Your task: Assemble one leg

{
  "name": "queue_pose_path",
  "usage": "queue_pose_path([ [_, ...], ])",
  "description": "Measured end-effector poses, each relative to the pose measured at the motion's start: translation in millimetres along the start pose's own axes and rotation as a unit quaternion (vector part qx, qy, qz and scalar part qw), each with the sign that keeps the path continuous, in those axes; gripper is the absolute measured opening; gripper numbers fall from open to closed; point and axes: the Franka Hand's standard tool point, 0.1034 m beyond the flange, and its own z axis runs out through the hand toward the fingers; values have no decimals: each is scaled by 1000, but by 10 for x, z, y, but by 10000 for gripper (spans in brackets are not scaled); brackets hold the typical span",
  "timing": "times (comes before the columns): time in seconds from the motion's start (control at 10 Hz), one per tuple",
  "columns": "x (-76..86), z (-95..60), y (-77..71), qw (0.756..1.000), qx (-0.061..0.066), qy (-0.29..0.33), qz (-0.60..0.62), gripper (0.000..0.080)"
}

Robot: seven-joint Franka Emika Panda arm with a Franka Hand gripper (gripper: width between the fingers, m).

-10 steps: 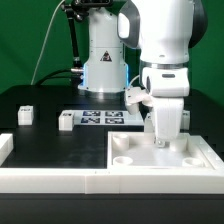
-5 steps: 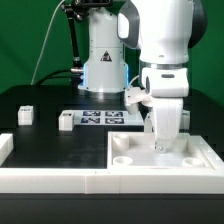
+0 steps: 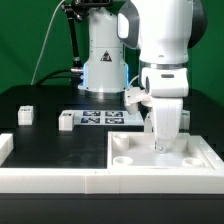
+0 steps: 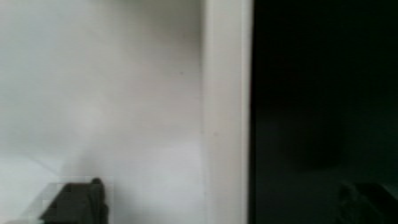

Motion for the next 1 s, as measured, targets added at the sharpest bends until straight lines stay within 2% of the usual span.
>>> queue_pose_path([
  [0.2, 25, -304, -92, 1000, -15, -4, 17, 649],
  [0.4, 3, -484, -196, 999, -25, -6, 41, 649],
  [0.7, -4, -428, -199, 998, -21, -5, 63, 649],
  [0.9, 1, -423, -204, 987, -20, -2, 161, 649],
  [1.0, -7, -406, -232, 976, -16, 1, 217, 649],
])
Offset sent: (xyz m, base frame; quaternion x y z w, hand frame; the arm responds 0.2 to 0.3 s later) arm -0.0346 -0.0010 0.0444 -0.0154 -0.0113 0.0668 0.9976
